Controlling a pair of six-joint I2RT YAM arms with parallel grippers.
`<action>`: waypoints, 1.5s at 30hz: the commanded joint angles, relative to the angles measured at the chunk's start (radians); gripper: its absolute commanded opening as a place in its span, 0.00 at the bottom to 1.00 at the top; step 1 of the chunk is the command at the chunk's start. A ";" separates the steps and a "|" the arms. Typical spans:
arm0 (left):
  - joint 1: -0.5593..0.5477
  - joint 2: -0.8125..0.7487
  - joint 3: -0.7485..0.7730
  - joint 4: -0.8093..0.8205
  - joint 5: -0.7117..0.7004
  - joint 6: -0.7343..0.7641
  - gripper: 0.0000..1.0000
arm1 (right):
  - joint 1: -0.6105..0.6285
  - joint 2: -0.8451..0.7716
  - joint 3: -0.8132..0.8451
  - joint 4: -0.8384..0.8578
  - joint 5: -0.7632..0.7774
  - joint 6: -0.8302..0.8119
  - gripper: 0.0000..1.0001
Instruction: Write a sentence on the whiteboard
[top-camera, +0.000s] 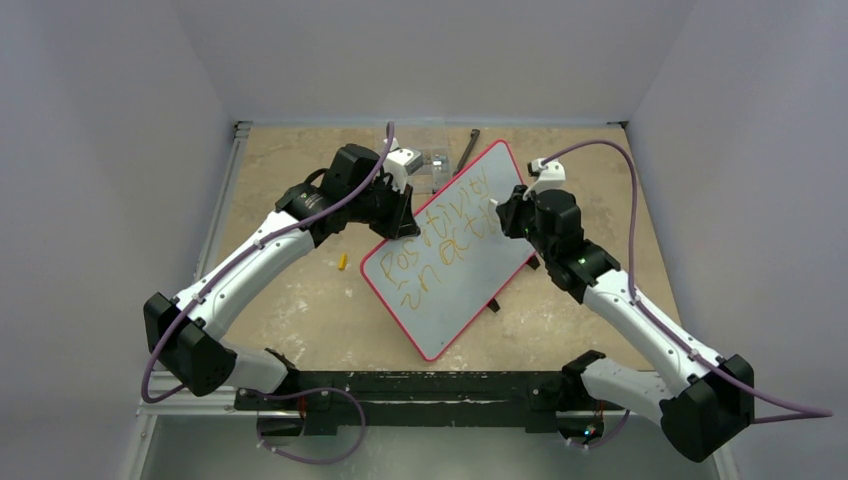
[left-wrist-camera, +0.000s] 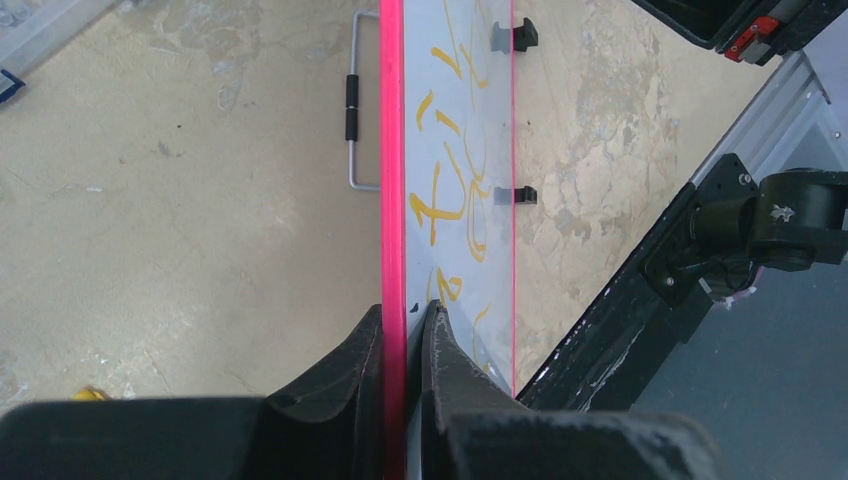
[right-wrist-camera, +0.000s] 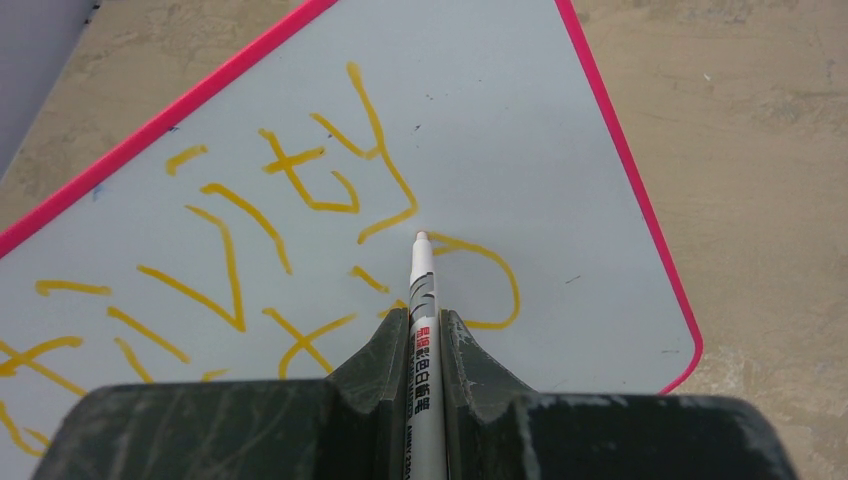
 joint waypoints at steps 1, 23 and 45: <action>-0.008 -0.010 -0.018 -0.079 -0.106 0.125 0.00 | 0.006 -0.026 0.045 0.017 -0.068 0.010 0.00; -0.009 -0.019 -0.021 -0.077 -0.105 0.123 0.00 | 0.002 -0.092 0.041 -0.082 0.160 0.006 0.00; -0.008 -0.015 -0.019 -0.079 -0.102 0.125 0.00 | -0.028 0.022 0.108 -0.009 0.118 -0.039 0.00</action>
